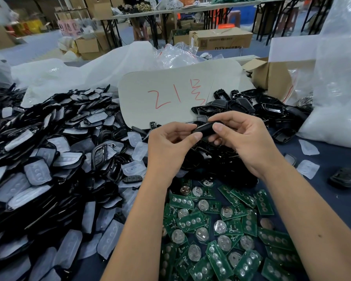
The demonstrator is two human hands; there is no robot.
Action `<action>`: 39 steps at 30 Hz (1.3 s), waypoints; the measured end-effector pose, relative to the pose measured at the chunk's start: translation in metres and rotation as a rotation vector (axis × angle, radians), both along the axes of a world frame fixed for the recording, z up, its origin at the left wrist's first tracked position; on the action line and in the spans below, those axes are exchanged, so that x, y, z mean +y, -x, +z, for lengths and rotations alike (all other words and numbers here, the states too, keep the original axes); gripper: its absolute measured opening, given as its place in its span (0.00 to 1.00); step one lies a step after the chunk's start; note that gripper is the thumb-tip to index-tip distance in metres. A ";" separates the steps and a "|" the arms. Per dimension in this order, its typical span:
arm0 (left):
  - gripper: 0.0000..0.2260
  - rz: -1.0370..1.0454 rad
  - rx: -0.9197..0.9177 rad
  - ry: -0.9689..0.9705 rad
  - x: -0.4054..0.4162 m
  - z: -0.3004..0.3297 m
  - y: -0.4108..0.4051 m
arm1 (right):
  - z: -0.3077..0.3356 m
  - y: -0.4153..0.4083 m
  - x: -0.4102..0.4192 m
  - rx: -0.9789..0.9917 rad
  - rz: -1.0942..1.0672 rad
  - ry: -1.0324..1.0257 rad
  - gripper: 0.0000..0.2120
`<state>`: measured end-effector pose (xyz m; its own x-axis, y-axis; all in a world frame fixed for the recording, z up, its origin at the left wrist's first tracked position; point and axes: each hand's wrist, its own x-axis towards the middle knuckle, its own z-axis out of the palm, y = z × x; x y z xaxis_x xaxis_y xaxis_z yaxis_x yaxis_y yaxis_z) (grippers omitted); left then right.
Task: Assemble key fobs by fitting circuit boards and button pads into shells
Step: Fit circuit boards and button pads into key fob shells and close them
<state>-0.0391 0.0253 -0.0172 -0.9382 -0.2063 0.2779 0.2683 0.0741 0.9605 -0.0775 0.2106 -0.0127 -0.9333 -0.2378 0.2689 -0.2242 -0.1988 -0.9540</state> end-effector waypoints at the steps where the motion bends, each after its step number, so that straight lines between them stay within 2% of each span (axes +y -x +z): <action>1: 0.07 -0.006 0.003 -0.004 0.000 0.000 0.000 | 0.000 0.000 0.000 -0.004 0.002 0.008 0.07; 8: 0.07 -0.034 -0.005 -0.070 0.001 0.000 0.000 | 0.000 -0.001 -0.001 -0.007 -0.005 0.010 0.06; 19: 0.06 -0.081 0.004 -0.142 0.001 0.001 -0.001 | 0.001 -0.001 0.001 -0.021 -0.016 0.034 0.10; 23: 0.08 -0.064 -0.003 -0.133 0.002 0.000 0.000 | 0.001 -0.002 0.002 -0.024 0.013 0.045 0.05; 32: 0.10 -0.099 0.044 -0.106 0.001 0.002 -0.002 | 0.004 -0.004 0.002 -0.043 0.088 0.099 0.08; 35: 0.07 -0.093 0.021 -0.122 0.002 0.002 -0.002 | 0.003 -0.004 0.001 -0.007 0.066 0.054 0.09; 39: 0.02 -0.058 -0.052 -0.207 0.003 0.002 -0.002 | 0.003 -0.004 -0.001 0.116 -0.005 -0.086 0.18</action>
